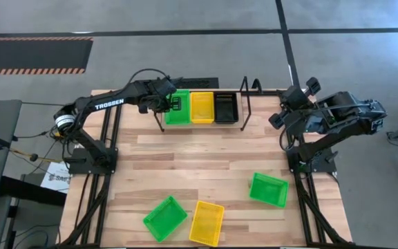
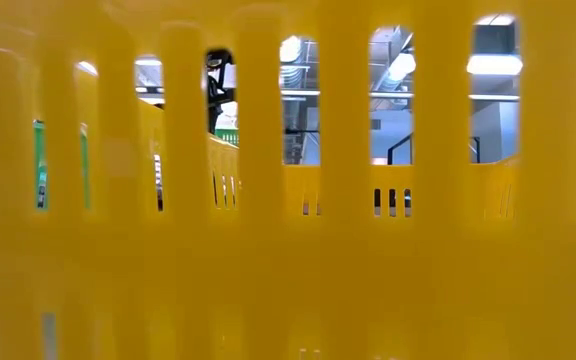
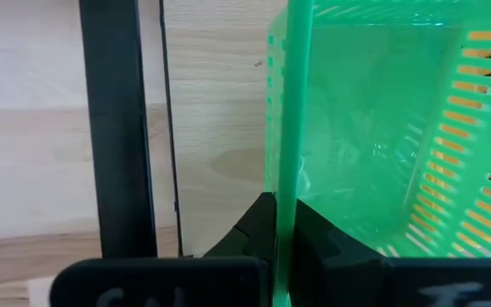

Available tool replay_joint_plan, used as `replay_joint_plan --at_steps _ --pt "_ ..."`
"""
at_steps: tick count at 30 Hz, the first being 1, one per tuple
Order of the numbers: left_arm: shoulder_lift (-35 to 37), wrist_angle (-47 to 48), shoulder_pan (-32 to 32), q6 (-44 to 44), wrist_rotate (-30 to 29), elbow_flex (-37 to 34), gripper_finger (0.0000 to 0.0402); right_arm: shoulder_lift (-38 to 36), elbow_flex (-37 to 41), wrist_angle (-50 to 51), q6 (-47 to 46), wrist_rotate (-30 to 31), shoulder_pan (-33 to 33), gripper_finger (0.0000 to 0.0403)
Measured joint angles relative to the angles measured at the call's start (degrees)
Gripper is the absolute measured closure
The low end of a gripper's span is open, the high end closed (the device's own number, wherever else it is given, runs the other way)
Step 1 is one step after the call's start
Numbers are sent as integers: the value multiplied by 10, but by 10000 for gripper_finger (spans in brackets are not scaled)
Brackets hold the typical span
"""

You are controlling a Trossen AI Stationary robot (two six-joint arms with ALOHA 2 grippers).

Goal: Stack baskets on shelf by color
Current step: Put the top left green bin on the shelf

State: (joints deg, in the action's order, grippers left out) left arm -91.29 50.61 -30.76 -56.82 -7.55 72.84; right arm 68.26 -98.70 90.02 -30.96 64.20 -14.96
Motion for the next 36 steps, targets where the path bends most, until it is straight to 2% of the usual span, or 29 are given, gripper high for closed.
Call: replay_joint_plan --at_steps 13,22,36 --pt "-4 33 -16 36 -37 68 401 0 0 0 0 -2 0 402" --pt "-7 87 -23 27 -11 70 401 0 0 0 0 -4 0 401" --pt "-8 60 -23 32 -20 71 401 0 0 0 0 -4 0 401"
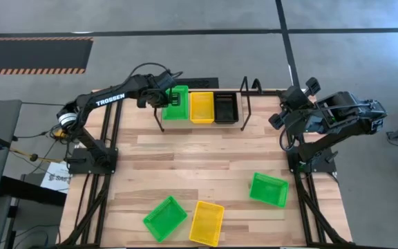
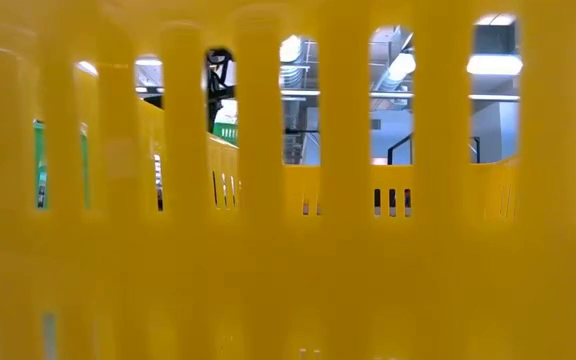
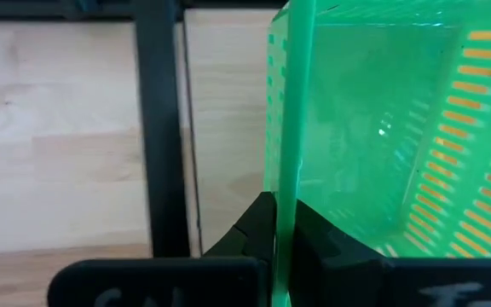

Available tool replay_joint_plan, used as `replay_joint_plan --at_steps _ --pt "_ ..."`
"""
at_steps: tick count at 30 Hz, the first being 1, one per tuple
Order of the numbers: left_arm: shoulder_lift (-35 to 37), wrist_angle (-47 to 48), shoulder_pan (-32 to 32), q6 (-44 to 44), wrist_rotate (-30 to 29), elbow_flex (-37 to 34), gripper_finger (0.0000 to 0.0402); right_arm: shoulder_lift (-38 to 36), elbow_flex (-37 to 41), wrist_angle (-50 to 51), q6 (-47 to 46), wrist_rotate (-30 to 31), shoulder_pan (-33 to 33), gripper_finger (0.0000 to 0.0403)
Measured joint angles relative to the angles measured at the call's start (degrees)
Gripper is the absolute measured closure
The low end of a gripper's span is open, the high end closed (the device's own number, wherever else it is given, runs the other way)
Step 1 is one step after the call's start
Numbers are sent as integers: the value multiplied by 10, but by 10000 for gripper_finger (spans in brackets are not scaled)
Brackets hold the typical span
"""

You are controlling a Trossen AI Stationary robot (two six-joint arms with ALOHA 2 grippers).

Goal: Stack baskets on shelf by color
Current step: Put the top left green bin on the shelf

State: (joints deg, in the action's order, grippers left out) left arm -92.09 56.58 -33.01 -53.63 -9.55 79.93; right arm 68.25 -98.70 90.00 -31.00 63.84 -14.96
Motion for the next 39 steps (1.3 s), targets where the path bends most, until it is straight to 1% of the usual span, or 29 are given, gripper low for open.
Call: replay_joint_plan --at_steps 5,13,23,26,34,39 --pt "0 -11 0 7 -1 0 401 0 0 0 0 0 0 401" --pt "1 -37 3 4 1 -23 401 0 0 0 0 0 0 401" --pt "1 -37 3 22 1 -30 398 0 0 0 0 0 0 401" --pt "1 -37 3 25 1 -30 382 0 0 0 0 0 0 401" --pt "1 -46 3 21 -4 -30 319 0 0 0 -1 0 0 401" --pt "1 -81 3 29 -5 -30 305 0 0 0 -2 -7 0 401"
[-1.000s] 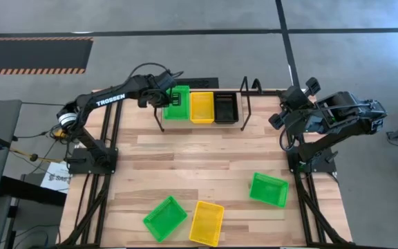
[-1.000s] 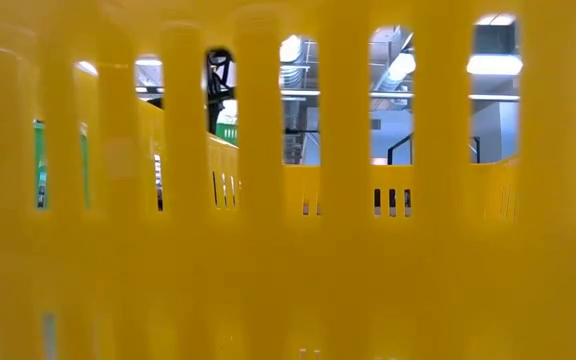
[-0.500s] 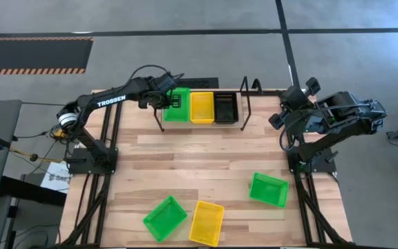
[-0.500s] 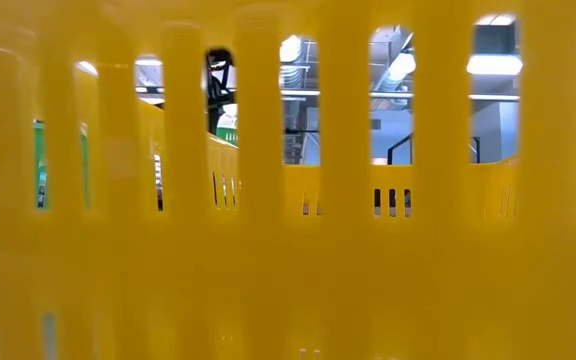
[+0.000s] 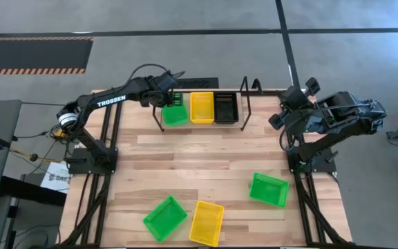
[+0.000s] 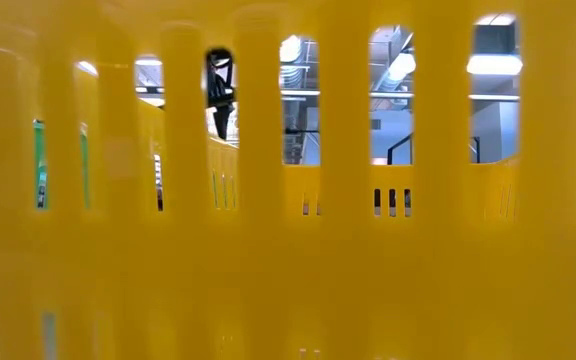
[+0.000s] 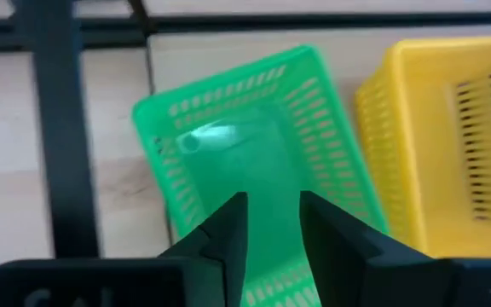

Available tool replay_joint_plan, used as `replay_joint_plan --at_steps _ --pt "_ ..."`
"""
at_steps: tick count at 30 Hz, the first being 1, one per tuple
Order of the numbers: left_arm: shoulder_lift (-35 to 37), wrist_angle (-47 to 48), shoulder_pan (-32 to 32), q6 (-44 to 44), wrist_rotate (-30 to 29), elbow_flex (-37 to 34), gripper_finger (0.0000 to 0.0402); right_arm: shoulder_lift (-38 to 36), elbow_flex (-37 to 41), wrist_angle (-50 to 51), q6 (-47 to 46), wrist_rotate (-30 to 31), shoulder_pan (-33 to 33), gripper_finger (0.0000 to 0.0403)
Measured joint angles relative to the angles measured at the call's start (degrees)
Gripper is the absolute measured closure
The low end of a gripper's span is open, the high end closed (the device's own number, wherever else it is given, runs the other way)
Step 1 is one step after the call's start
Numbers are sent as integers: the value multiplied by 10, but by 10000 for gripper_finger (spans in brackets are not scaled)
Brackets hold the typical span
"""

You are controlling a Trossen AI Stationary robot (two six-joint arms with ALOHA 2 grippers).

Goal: Stack baskets on shelf by color
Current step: Put the top left green bin on the shelf

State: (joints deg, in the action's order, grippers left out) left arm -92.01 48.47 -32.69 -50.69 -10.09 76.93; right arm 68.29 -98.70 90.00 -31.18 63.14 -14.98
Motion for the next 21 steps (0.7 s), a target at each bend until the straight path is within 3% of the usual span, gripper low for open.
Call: replay_joint_plan --at_steps 7,14,21 --pt "0 -40 5 24 4 0 323 0 0 0 -3 -3 0 401" --pt "0 -45 51 78 17 0 395 0 0 0 -4 -3 0 401" --pt "0 -24 136 114 -73 0 401 0 0 0 -16 -3 0 401"
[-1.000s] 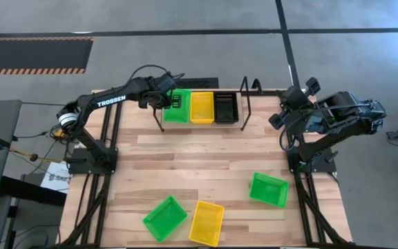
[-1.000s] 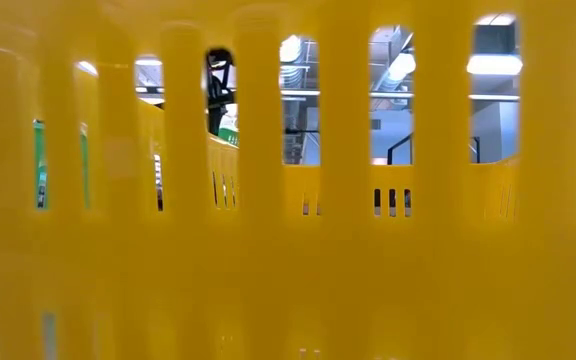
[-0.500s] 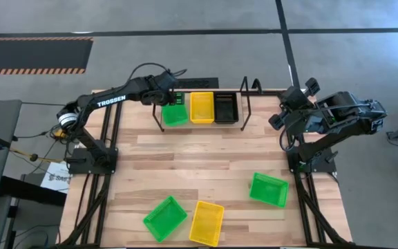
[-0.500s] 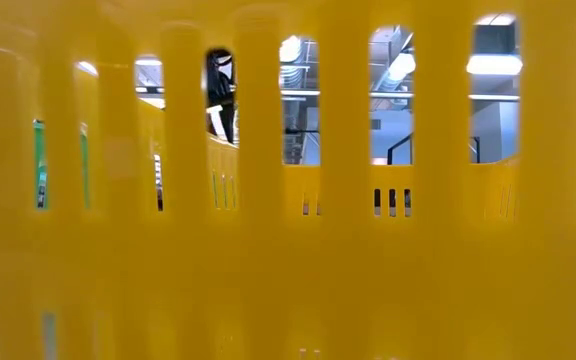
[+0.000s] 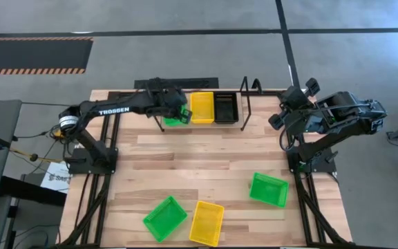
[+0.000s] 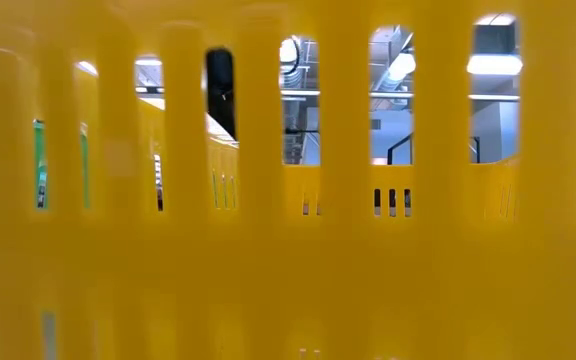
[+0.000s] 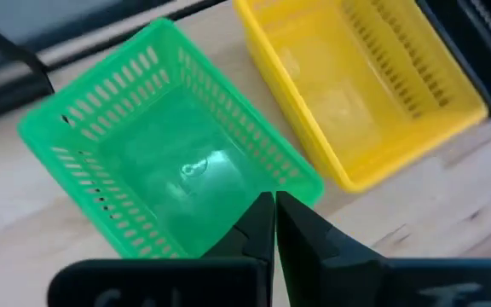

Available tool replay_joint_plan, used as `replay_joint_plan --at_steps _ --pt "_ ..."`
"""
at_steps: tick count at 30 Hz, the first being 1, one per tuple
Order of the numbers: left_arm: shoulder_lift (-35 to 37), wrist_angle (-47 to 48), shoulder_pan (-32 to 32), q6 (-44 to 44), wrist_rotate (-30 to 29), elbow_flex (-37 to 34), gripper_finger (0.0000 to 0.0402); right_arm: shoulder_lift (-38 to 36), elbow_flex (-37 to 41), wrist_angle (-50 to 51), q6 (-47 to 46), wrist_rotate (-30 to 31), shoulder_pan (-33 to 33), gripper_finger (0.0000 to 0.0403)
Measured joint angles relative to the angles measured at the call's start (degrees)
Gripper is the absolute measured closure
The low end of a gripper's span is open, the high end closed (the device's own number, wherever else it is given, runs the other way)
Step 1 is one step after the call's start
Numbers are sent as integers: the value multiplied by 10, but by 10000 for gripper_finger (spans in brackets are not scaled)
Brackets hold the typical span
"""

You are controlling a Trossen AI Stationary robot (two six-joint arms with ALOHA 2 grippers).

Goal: Stack baskets on shelf by color
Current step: Put the top left green bin on the shelf

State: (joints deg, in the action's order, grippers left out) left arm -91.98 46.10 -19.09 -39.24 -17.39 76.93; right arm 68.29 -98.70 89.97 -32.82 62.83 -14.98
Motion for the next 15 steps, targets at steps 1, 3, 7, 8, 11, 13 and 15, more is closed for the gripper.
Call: replay_joint_plan --at_steps 1,3,7,8,11,13,15 --pt "0 1 12 11 -17 0 401 0 0 0 -1 0 0 401" --pt "0 1 36 33 -49 0 401 0 0 0 -2 0 0 401" --pt "0 2 74 58 -101 0 401 0 0 -3 -3 0 0 401" --pt "0 5 81 58 -106 0 401 0 0 -5 -3 0 0 401" --pt "0 37 88 55 -106 0 401 0 0 -8 -3 0 0 401" --pt "0 71 88 54 -98 0 401 0 0 -9 -3 0 0 401" --pt "-4 98 90 57 -95 0 402 0 0 -9 -3 0 0 401"
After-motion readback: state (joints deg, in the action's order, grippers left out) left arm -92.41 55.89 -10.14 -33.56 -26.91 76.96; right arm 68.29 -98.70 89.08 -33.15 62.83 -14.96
